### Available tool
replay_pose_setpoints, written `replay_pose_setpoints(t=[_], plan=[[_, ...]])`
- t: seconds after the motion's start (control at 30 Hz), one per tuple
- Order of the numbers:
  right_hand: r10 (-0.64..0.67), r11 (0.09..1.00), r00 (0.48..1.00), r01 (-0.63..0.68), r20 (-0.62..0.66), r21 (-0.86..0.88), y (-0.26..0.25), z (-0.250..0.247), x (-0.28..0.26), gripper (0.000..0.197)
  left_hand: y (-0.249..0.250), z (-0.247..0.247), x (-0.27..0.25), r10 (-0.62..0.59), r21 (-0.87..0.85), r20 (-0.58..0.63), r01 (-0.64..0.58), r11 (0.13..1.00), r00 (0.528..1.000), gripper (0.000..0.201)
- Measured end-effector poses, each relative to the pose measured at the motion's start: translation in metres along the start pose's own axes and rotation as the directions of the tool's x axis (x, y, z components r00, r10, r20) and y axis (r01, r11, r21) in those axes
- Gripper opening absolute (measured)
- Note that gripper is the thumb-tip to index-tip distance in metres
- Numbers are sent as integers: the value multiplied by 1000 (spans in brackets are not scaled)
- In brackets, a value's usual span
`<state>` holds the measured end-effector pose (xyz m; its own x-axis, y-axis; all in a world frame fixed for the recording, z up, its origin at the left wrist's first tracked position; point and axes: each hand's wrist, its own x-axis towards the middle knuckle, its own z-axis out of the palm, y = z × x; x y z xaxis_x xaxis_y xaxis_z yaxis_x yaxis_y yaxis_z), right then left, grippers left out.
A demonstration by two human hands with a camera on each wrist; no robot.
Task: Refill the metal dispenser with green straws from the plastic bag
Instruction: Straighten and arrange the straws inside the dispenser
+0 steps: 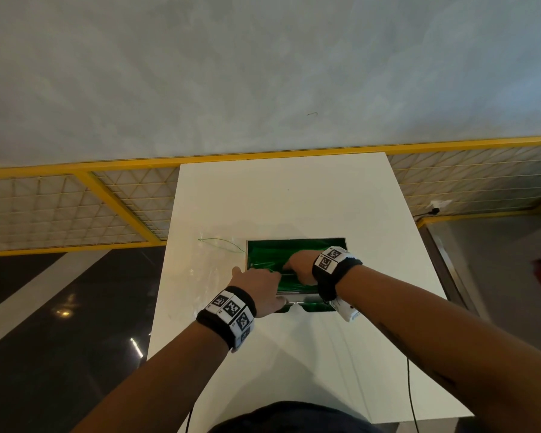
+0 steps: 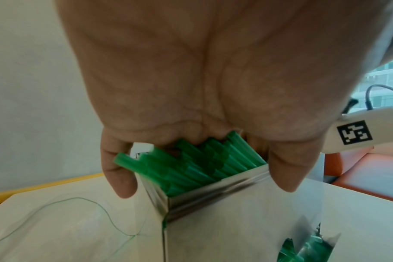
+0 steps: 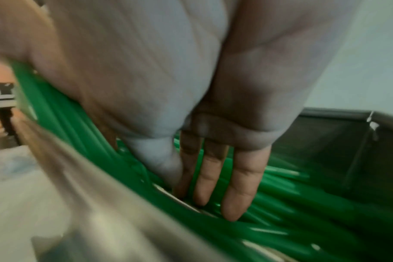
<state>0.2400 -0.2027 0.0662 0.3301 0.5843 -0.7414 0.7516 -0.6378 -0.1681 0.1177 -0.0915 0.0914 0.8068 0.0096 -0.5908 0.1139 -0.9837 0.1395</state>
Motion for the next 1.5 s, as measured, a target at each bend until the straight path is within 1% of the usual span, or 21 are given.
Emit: replay_pose_setpoints(t=[0.07, 0.13, 0.2, 0.3, 0.37, 0.43, 0.53, 0.57, 0.63, 0.7, 0.77, 0.83, 0.87, 0.93, 1.03, 1.13, 1.23, 1.3, 1.4, 1.43, 1.5], plan=[[-63, 996, 998, 63, -7, 65, -3, -2, 0, 51, -1, 1, -1, 1, -1, -7, -1, 1000, 1000, 44], [-76, 993, 997, 76, -4, 90, -7, 1, 1, 43, -1, 2, -1, -4, -4, -9, 4, 1000, 1000, 44], [-43, 995, 999, 43, -1, 86, -12, 4, 0, 37, -2, 2, -2, -4, -6, -8, 3, 1000, 1000, 43], [-17, 997, 997, 12, 69, 76, -13, 3, -3, 40, -5, -2, -4, 4, 7, -36, -4, 1000, 999, 39], [-43, 994, 992, 31, 115, 101, -8, -1, -6, 46, -7, -5, -5, 12, 34, -44, -10, 999, 999, 42], [-22, 989, 991, 2, 132, 145, 1, -4, -12, 54, -10, -8, -4, 26, 55, -29, -24, 998, 999, 48], [75, 988, 976, -100, 205, 116, 14, -8, -25, 53, -15, -16, -1, 51, 34, 0, -51, 998, 999, 52], [101, 984, 969, -131, 227, 120, 17, -8, -25, 55, -17, -19, -1, 57, 5, -20, -57, 998, 998, 52], [103, 976, 960, -148, 262, 159, 18, -5, -21, 67, -21, -27, -4, 50, -83, -123, -60, 995, 991, 50], [74, 961, 952, -149, 298, 234, 22, 3, -5, 75, -27, -31, -11, 23, -171, -239, -66, 983, 971, 42], [76, 931, 942, -185, 328, 316, 32, 11, 20, 83, -35, -30, -19, -1, -247, -314, -80, 966, 950, 32], [107, 868, 917, -275, 384, 415, 34, 11, 26, 93, -41, -24, -25, -19, -318, -334, -93, 944, 942, 25], [107, 832, 902, -311, 418, 458, 27, 5, 17, 92, -43, -21, -28, -27, -347, -329, -95, 933, 944, 23], [132, 802, 896, -348, 424, 485, 17, -4, 5, 82, -46, -13, -31, -37, -373, -330, -95, 923, 943, 22], [193, 809, 885, -388, 424, 441, 7, -5, -1, 75, -46, -2, -32, -24, -348, -365, -113, 931, 931, 21], [180, 854, 900, -343, 396, 391, 3, -11, -3, 75, -44, 1, -31, -23, -336, -396, -122, 934, 918, 19], [150, 950, 943, -221, 297, 221, 3, -23, -7, 69, -46, -2, -27, -29, -340, -430, -132, 931, 902, 23], [125, 984, 964, -150, 233, 94, 0, -27, -7, 61, -49, -5, -24, -43, -364, -433, -131, 922, 900, 22], [123, 989, 978, -106, 168, -107, -4, -22, 2, 45, -52, -3, -19, -92, -346, -421, -66, 936, 903, 17], [129, 984, 978, -105, 164, -147, -5, -17, 5, 40, -51, -1, -17, -107, -328, -420, -41, 944, 901, 18], [130, 977, 978, -99, 160, -190, -7, -9, 10, 35, -48, 4, -15, -125, -320, -430, -21, 947, 894, 21]])
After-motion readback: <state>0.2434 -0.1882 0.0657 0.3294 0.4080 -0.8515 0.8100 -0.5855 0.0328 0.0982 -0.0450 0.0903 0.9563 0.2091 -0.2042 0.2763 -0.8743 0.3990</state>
